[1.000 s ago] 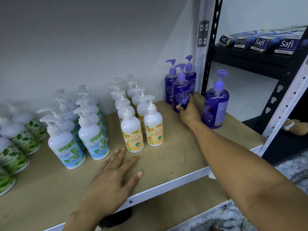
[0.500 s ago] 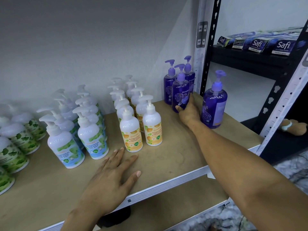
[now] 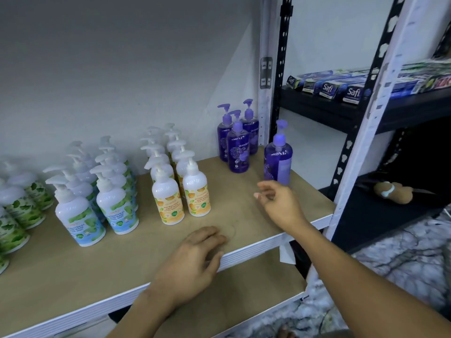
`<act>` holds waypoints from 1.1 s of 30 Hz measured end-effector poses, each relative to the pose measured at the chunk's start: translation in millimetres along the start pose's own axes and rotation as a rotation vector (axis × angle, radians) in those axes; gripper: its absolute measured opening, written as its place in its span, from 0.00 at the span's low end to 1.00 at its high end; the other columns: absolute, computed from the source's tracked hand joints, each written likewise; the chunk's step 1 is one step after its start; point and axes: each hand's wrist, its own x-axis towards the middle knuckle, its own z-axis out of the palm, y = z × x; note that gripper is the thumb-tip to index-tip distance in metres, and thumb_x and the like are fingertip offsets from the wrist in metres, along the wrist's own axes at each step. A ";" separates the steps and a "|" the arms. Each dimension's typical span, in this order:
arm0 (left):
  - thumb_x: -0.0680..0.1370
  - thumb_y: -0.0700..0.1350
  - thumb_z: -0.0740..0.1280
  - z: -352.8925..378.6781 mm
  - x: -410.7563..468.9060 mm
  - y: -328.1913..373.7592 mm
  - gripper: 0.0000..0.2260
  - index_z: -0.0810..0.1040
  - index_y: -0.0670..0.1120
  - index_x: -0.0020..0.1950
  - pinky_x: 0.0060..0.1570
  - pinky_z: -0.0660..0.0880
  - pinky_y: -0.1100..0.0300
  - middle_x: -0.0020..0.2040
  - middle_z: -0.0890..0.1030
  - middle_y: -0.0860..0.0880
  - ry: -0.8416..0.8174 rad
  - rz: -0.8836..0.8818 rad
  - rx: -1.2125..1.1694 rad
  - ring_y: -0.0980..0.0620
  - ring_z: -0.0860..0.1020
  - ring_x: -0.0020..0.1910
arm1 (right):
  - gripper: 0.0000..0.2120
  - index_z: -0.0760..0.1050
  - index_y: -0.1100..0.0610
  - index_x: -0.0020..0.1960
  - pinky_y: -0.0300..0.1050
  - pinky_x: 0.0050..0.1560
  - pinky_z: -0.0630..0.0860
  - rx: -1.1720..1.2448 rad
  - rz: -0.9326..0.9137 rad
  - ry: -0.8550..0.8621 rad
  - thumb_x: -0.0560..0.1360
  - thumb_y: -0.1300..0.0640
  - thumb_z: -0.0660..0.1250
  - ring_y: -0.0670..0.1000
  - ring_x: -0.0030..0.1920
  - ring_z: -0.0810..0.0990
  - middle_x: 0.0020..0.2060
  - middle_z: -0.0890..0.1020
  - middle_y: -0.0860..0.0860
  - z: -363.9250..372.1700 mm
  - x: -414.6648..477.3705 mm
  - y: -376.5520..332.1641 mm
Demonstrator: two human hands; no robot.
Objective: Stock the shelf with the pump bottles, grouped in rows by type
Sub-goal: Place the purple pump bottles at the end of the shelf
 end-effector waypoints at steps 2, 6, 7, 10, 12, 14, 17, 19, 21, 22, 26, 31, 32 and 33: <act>0.82 0.60 0.56 7.3 17.8 6.3 0.22 0.72 0.56 0.74 0.71 0.47 0.75 0.77 0.66 0.59 -0.084 0.025 -0.015 0.63 0.59 0.76 | 0.13 0.80 0.54 0.60 0.52 0.58 0.79 0.036 0.050 0.084 0.75 0.57 0.73 0.46 0.48 0.82 0.48 0.83 0.47 -19.2 -7.5 8.3; 0.84 0.53 0.59 18.9 65.1 10.4 0.20 0.69 0.56 0.77 0.77 0.47 0.66 0.79 0.61 0.57 -0.169 0.007 -0.050 0.62 0.54 0.79 | 0.19 0.75 0.55 0.64 0.52 0.57 0.79 0.089 0.139 0.259 0.75 0.57 0.74 0.47 0.47 0.81 0.47 0.82 0.47 -43.5 -7.1 14.8; 0.84 0.54 0.59 21.4 76.4 10.4 0.21 0.68 0.56 0.77 0.79 0.49 0.61 0.80 0.61 0.57 -0.185 -0.007 -0.045 0.62 0.53 0.79 | 0.22 0.73 0.56 0.66 0.51 0.57 0.79 0.090 0.150 0.273 0.74 0.56 0.75 0.48 0.48 0.81 0.48 0.81 0.48 -44.3 -4.2 14.1; 0.84 0.59 0.56 30.5 100.8 11.3 0.23 0.61 0.60 0.80 0.79 0.46 0.56 0.81 0.55 0.58 -0.225 -0.032 0.056 0.61 0.48 0.80 | 0.33 0.68 0.55 0.70 0.53 0.59 0.77 0.122 0.121 0.275 0.70 0.51 0.78 0.52 0.54 0.79 0.56 0.78 0.51 -34.1 8.2 10.2; 0.84 0.61 0.53 35.9 106.8 12.9 0.24 0.56 0.62 0.80 0.79 0.43 0.57 0.81 0.50 0.61 -0.237 -0.042 0.116 0.62 0.44 0.80 | 0.39 0.67 0.56 0.70 0.52 0.63 0.72 0.077 0.075 0.304 0.66 0.48 0.80 0.54 0.61 0.74 0.60 0.74 0.53 -20.5 18.2 7.9; 0.83 0.62 0.52 39.6 107.5 12.2 0.24 0.54 0.64 0.80 0.79 0.41 0.57 0.81 0.49 0.62 -0.223 -0.051 0.123 0.63 0.43 0.79 | 0.45 0.65 0.57 0.72 0.52 0.67 0.68 -0.001 0.064 0.373 0.62 0.44 0.82 0.56 0.63 0.69 0.62 0.72 0.56 -7.9 27.7 5.9; 0.83 0.63 0.52 41.3 106.6 8.9 0.24 0.54 0.65 0.80 0.78 0.41 0.58 0.81 0.47 0.64 -0.192 -0.068 0.131 0.64 0.42 0.79 | 0.50 0.63 0.59 0.72 0.51 0.67 0.67 -0.087 0.070 0.434 0.59 0.41 0.83 0.57 0.63 0.69 0.62 0.71 0.57 4.2 39.8 6.5; 0.83 0.64 0.52 42.4 107.2 8.5 0.25 0.54 0.65 0.80 0.78 0.40 0.60 0.80 0.46 0.64 -0.177 -0.080 0.137 0.64 0.42 0.79 | 0.50 0.63 0.58 0.70 0.49 0.65 0.67 -0.109 0.061 0.438 0.58 0.41 0.83 0.57 0.61 0.69 0.61 0.71 0.56 6.5 46.5 11.5; 0.82 0.64 0.52 43.1 107.0 9.3 0.25 0.54 0.64 0.80 0.77 0.40 0.61 0.80 0.46 0.64 -0.164 -0.097 0.142 0.64 0.42 0.79 | 0.47 0.65 0.58 0.68 0.49 0.64 0.69 -0.113 0.048 0.424 0.58 0.43 0.84 0.57 0.61 0.71 0.60 0.72 0.55 3.2 50.8 17.8; 0.82 0.64 0.52 43.0 106.7 9.8 0.26 0.54 0.64 0.80 0.76 0.39 0.62 0.80 0.47 0.64 -0.162 -0.106 0.147 0.65 0.42 0.79 | 0.46 0.65 0.58 0.67 0.49 0.64 0.70 -0.106 0.042 0.407 0.59 0.44 0.84 0.57 0.61 0.71 0.60 0.72 0.55 0.4 52.4 21.3; 0.82 0.65 0.51 41.7 104.5 13.2 0.26 0.53 0.63 0.80 0.76 0.39 0.62 0.81 0.47 0.62 -0.162 -0.120 0.173 0.65 0.42 0.79 | 0.41 0.66 0.56 0.68 0.51 0.65 0.72 -0.003 0.020 0.296 0.63 0.48 0.83 0.54 0.63 0.72 0.63 0.73 0.52 -12.9 54.5 32.6; 0.82 0.65 0.49 40.6 103.1 15.9 0.26 0.52 0.63 0.81 0.77 0.39 0.61 0.81 0.45 0.62 -0.171 -0.128 0.199 0.64 0.41 0.79 | 0.32 0.65 0.51 0.72 0.34 0.55 0.71 0.222 0.053 0.100 0.73 0.58 0.76 0.43 0.57 0.76 0.60 0.77 0.43 -37.8 54.9 43.5; 0.82 0.65 0.49 40.2 102.9 16.4 0.26 0.52 0.63 0.81 0.76 0.38 0.61 0.81 0.45 0.61 -0.174 -0.129 0.201 0.64 0.40 0.79 | 0.32 0.64 0.49 0.74 0.35 0.58 0.73 0.258 0.066 0.057 0.75 0.59 0.74 0.42 0.57 0.76 0.59 0.76 0.41 -41.2 55.1 45.1; 0.82 0.65 0.49 39.8 102.9 16.8 0.26 0.52 0.63 0.81 0.76 0.38 0.61 0.81 0.45 0.61 -0.175 -0.130 0.202 0.64 0.40 0.79 | 0.32 0.63 0.48 0.75 0.40 0.61 0.74 0.281 0.074 0.026 0.76 0.60 0.73 0.41 0.58 0.76 0.59 0.76 0.39 -43.0 56.0 47.0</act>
